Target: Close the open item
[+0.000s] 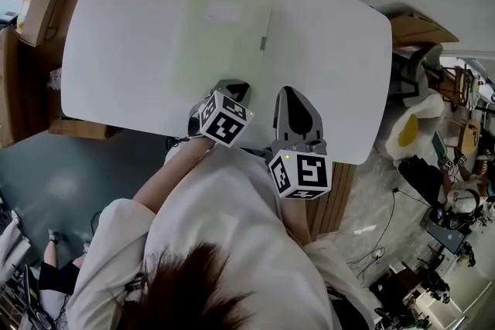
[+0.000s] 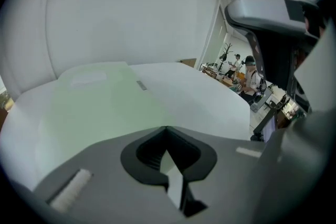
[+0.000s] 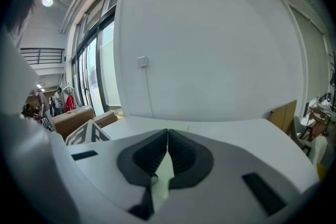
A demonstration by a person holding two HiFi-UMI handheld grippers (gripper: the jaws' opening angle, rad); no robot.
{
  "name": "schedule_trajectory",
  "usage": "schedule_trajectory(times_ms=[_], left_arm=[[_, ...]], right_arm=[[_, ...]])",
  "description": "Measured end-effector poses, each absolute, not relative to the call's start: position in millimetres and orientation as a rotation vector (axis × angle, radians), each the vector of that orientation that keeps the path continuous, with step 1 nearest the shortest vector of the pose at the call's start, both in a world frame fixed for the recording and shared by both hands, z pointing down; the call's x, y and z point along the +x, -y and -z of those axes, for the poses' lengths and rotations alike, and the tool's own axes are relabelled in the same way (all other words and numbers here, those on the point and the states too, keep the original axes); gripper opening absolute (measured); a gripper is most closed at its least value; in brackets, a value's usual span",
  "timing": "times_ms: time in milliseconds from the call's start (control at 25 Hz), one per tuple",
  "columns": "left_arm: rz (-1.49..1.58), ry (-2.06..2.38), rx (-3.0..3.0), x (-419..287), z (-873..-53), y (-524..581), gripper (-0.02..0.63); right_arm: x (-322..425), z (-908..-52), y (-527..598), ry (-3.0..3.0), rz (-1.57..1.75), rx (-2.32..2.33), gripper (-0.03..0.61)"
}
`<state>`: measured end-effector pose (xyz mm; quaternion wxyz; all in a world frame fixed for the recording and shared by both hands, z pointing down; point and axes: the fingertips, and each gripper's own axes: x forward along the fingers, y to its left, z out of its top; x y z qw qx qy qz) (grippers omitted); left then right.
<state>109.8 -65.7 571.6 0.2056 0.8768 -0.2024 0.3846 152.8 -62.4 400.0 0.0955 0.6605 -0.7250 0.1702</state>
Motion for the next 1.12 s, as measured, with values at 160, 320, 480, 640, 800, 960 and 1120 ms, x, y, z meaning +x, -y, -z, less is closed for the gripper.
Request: schedule_trajectory(times_ms=[160,320,480,640,800,960,1120], left_arm=[[-1.088,0.512,2.342,111.5,-573.5,67.0,0.008],[-1.116,0.44,2.266,113.5,-574.4,67.7,0.008],[-1.089,0.411,2.237,112.3,-574.8,66.1,0.008],[-1.081,0.437,2.263,111.4,-571.7,67.8,0.008],[-1.04,0.464,2.281,110.4,-570.4,68.4,0.008],[-1.02,0.476,2.284,110.1,-570.8,68.8,0.008],[-0.967,0.497,2.293,108.9,-565.1,70.0,0.008]], right_arm=[[151.6,-403.3,63.3,2.154,-0.516,1.943,0.011],[150.7,-404.1,65.6,2.16,-0.519,1.935,0.011],[147.9,-402.7,66.2,2.162,-0.513,1.934,0.011],[146.4,-401.5,66.1,2.162,-0.507,1.936,0.011],[145.7,-399.6,65.2,2.164,-0.502,1.938,0.011],[146.0,-399.4,63.9,2.16,-0.495,1.943,0.011],[145.7,-395.5,61.2,2.16,-0.487,1.952,0.011]])
